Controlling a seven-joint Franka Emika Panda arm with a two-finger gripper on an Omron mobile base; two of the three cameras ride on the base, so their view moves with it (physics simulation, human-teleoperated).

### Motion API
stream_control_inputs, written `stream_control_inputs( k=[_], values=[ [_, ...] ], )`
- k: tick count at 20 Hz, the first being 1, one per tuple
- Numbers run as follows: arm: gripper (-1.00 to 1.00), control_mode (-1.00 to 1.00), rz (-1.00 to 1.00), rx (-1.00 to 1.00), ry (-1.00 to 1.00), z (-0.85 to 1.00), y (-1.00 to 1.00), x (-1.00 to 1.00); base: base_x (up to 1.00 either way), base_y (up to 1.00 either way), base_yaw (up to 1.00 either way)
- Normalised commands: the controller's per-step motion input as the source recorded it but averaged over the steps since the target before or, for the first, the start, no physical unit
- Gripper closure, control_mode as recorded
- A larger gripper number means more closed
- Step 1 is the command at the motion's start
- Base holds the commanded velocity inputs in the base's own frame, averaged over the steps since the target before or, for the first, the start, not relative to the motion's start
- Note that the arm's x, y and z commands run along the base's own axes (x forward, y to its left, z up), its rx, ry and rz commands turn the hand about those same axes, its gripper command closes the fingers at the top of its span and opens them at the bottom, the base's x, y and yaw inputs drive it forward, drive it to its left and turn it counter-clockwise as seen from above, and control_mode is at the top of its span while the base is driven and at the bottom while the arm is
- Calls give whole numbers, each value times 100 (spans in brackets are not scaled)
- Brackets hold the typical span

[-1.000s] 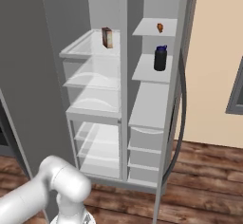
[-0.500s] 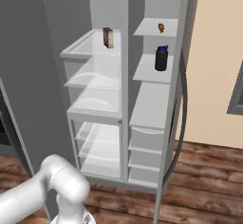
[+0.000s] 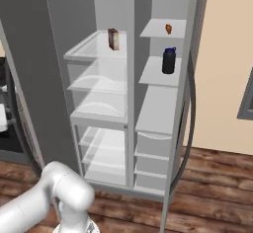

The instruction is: There's a chicken drumstick in the fridge that needs to be moved to the freezer for freezing. Pick up the chicken drumstick from the fridge, place it on any shelf in the freezer, and close the fridge and freezer doors when done.

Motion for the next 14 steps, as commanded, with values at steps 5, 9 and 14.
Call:
stream_control_inputs(
  k=[5, 9, 14],
  values=[
    [-100, -100, -5, 7, 0, 0, -100, 65, 0, 0, 0],
    [-100, -100, -5, 3, 3, -2, -100, 66, 0, 0, 0],
    [-100, -100, -5, 0, 5, -9, -100, 67, 0, 0, 0]
  ],
)
